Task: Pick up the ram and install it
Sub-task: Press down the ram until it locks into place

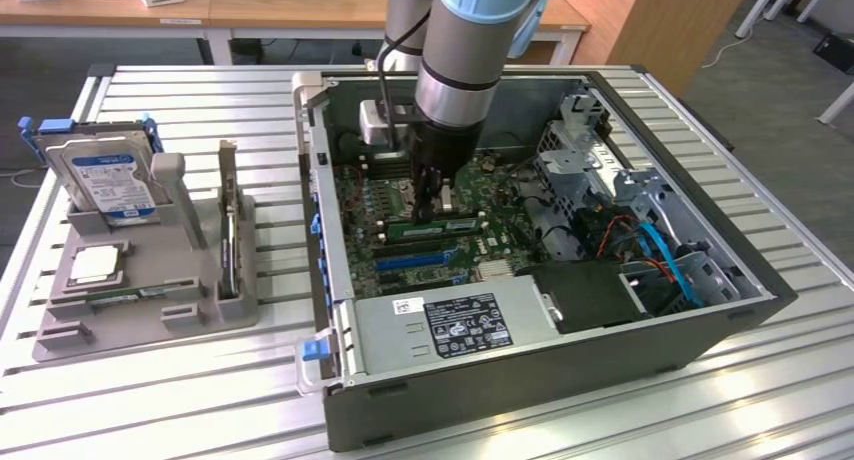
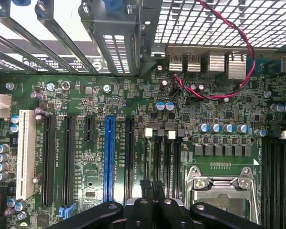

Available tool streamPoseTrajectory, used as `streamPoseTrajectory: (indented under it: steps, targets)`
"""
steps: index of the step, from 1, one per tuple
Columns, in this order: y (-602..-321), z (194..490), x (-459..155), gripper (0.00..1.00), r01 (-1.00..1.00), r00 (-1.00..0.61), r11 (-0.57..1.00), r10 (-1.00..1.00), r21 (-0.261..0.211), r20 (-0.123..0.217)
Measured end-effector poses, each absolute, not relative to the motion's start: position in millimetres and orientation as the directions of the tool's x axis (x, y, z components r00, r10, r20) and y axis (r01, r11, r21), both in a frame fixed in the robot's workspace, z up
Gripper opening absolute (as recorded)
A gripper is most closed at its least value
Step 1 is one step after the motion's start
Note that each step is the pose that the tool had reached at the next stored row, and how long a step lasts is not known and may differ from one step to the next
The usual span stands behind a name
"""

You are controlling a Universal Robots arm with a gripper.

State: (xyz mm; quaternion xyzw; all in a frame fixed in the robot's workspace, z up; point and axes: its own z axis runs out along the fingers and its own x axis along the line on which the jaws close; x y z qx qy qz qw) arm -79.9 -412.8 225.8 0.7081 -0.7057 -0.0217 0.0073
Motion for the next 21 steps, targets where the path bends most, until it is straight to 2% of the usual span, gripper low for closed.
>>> streamPoseTrajectory:
  steps: [21]
  targets:
    - [-412.9,222.6,-80.1,0.11,-0.999,0.003,-0.004,-1.000,0.041,-0.020]
